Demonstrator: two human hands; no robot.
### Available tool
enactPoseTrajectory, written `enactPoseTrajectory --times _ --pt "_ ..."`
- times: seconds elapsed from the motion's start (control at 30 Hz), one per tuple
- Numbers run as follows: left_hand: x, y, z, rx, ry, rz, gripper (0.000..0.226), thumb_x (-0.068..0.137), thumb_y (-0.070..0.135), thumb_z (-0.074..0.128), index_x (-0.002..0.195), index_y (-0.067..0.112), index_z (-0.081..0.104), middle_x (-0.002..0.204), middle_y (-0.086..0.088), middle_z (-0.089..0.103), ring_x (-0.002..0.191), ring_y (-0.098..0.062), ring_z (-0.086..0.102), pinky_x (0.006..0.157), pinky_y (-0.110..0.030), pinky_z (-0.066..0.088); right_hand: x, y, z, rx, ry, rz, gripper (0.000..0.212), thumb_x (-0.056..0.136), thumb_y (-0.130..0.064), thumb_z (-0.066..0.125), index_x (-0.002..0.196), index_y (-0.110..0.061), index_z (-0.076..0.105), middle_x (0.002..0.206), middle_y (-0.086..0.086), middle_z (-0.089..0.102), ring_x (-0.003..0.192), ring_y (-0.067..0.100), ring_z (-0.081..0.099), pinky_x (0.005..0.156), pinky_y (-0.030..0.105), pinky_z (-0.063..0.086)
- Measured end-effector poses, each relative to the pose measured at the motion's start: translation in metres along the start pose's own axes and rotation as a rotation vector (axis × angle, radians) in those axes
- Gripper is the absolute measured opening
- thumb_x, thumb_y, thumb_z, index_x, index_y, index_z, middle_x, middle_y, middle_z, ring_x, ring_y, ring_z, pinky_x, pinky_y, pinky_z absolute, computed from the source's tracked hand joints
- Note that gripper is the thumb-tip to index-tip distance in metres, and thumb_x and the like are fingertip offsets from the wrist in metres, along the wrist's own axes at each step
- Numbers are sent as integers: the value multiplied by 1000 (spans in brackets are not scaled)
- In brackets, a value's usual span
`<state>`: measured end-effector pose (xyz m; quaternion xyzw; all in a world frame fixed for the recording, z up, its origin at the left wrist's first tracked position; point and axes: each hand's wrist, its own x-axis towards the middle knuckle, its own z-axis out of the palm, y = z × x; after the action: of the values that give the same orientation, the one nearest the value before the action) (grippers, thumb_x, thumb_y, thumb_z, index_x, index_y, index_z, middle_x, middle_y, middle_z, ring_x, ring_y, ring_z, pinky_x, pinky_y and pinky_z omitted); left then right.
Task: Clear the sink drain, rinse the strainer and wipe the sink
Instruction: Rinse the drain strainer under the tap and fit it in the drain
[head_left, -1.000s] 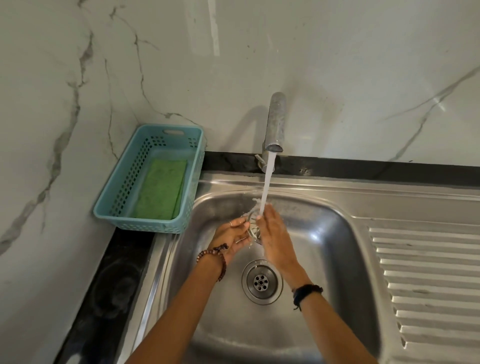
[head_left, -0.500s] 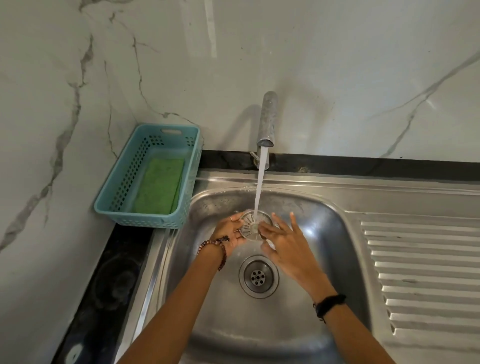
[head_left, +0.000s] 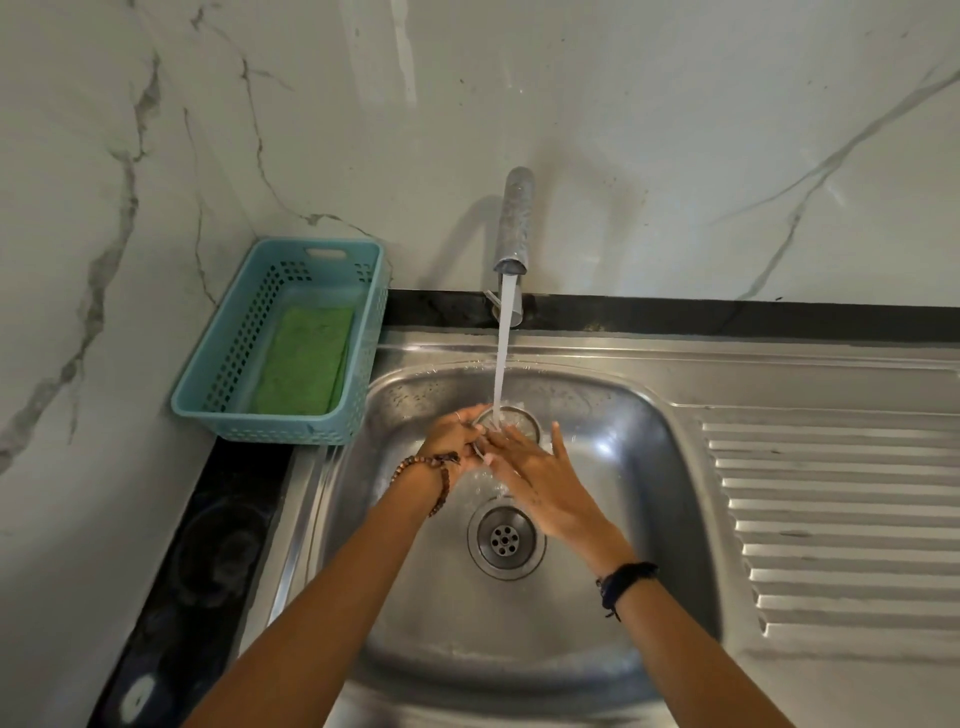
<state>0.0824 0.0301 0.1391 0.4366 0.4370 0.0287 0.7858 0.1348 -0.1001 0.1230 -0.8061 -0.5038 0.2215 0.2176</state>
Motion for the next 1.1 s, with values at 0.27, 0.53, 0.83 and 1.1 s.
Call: enactPoseTrajectory --times 0.27,0.53,0.83,1.1 --pt "1 -6 -3 119 -3 -74 40 92 -12 34 129 -2 44 133 -23 47 124 -36 47 97 -44 43 14 16 -6 905 212 659 7 89 -5 57 95 -4 55 104 18 62 71 15 60 50 13 49" --pt "15 -16 -17 114 158 18 9 83 -11 56 87 -3 58 85 -13 62 76 -17 67 69 -24 55 33 13 0 636 425 418 7 86 -8 64 81 -13 66 73 -7 63 69 7 59 65 20 50" --pt "23 -12 -36 402 287 145 23 77 -4 67 67 12 55 67 -6 68 57 -14 65 59 -22 56 41 5 7 605 462 392 9 85 -11 65 88 -5 71 83 6 69 73 12 60 66 18 45" --pt "17 -10 -34 -307 32 -146 35 90 -11 38 124 -15 44 117 -25 57 116 -34 53 101 -36 42 29 7 8 418 553 113 7 89 -8 59 92 -11 65 96 -1 63 86 3 61 75 12 51"
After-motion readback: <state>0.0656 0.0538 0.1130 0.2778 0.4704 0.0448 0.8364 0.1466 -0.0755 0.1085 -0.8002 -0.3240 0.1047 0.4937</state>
